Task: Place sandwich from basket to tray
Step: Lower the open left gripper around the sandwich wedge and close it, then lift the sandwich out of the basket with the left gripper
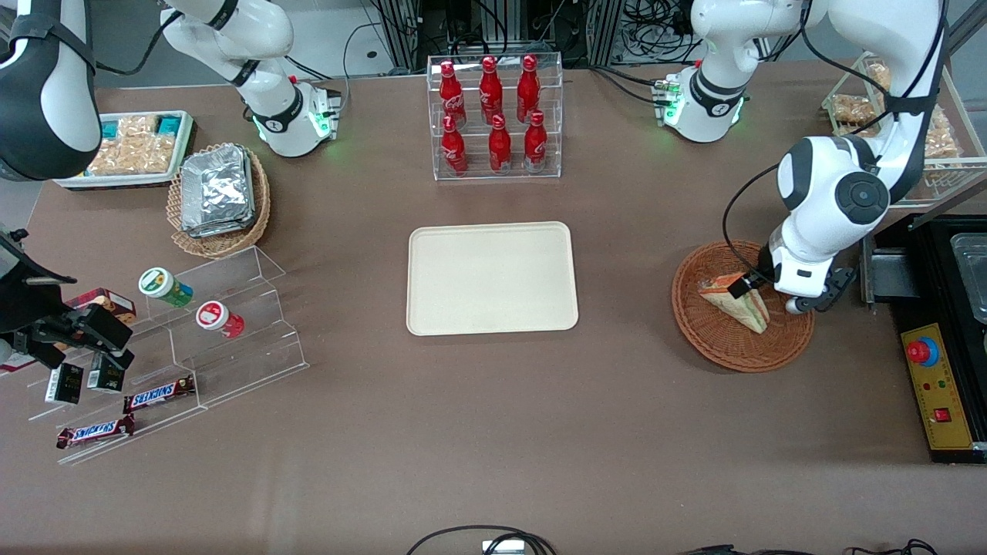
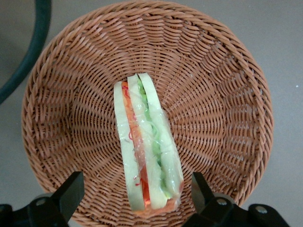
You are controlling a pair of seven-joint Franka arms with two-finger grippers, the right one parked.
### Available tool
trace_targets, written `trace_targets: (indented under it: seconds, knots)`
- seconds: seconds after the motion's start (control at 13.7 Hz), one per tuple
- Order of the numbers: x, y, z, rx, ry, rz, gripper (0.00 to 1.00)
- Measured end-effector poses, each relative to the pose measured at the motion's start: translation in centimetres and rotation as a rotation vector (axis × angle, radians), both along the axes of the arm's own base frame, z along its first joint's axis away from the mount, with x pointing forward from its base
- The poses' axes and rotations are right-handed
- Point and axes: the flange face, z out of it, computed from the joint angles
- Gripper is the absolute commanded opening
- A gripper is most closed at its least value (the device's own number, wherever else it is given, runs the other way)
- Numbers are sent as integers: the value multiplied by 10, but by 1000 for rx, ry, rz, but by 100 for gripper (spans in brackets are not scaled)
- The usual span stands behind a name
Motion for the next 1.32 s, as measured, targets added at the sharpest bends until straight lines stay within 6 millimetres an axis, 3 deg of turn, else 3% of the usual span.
trace_targets:
  seconds: [0.37,0.44,0.51,0.59,1.02,1.17,1.32]
  knots:
    - [-2,-1,-25,-8,-11,53,100]
    - [-2,-1,-29,-10,-9,62,92]
    - [-1,-1,-34,-11,-10,69,38]
    - [-1,-1,-38,-13,-11,78,0]
    - [2,-1,-43,-15,-12,98,0]
    - [9,-1,-32,-14,-21,98,0]
    - [22,-1,-7,-1,36,82,0]
